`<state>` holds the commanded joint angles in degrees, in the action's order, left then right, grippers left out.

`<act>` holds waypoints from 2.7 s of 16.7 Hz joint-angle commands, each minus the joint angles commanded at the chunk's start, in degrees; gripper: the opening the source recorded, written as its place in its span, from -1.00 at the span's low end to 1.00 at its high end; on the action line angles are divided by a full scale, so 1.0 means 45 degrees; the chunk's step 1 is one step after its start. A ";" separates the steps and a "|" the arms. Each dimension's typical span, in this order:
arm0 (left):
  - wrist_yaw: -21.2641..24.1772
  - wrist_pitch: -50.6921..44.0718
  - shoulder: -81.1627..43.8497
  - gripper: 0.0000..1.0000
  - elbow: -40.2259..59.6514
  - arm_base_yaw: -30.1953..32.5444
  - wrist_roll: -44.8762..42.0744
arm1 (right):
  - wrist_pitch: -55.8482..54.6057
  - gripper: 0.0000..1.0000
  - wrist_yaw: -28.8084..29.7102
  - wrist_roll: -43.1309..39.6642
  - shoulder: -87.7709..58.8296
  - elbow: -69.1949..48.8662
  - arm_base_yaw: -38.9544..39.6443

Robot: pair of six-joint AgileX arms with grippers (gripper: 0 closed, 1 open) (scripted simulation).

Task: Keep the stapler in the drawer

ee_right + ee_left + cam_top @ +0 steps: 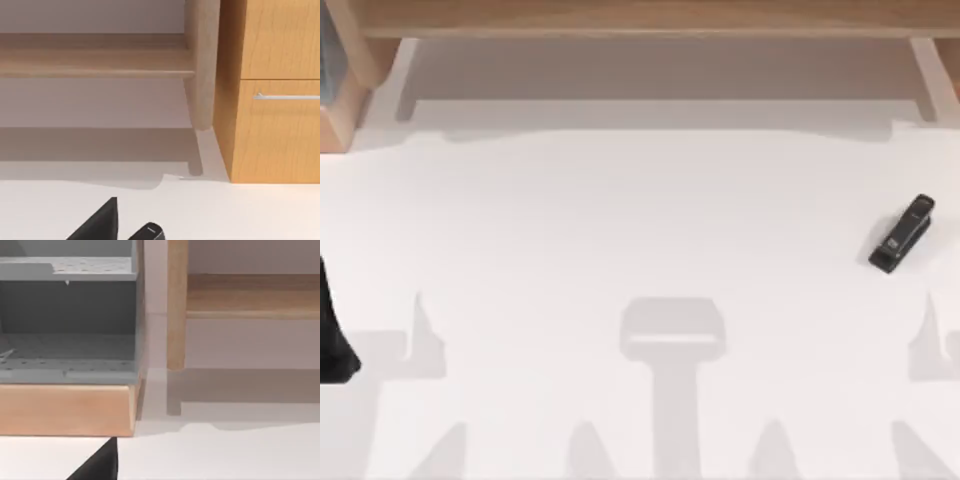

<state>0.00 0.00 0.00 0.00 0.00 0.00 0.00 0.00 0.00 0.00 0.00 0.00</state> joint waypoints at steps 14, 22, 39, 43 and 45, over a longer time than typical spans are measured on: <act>0.0000 0.0000 0.0000 1.00 0.0000 0.0000 0.0000 | -0.5706 1.00 -0.2098 -0.7317 -0.9909 -0.5196 -0.2055; 0.0000 0.0000 0.0000 1.00 0.0000 0.0000 0.0000 | -1.1559 1.00 -0.3991 -1.4781 -2.1630 -1.0531 -0.4385; 0.0000 0.0000 0.0000 1.00 0.0000 0.0000 0.0000 | -1.5265 1.00 -0.5317 -1.9828 -2.9345 -1.4135 -0.5767; 0.0000 0.0000 0.0000 1.00 0.0000 0.0000 0.0000 | -1.4750 1.00 -0.5134 -1.9841 -2.9805 -1.5120 -0.5606; 0.0000 0.0000 0.0000 1.00 0.0000 0.0000 0.0000 | -1.4581 1.00 -0.5078 -1.9842 -2.9955 -1.5438 -0.5550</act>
<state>0.00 0.00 0.00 0.00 0.00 0.00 -65.62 -22.85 -89.29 -134.80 -69.47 -24.98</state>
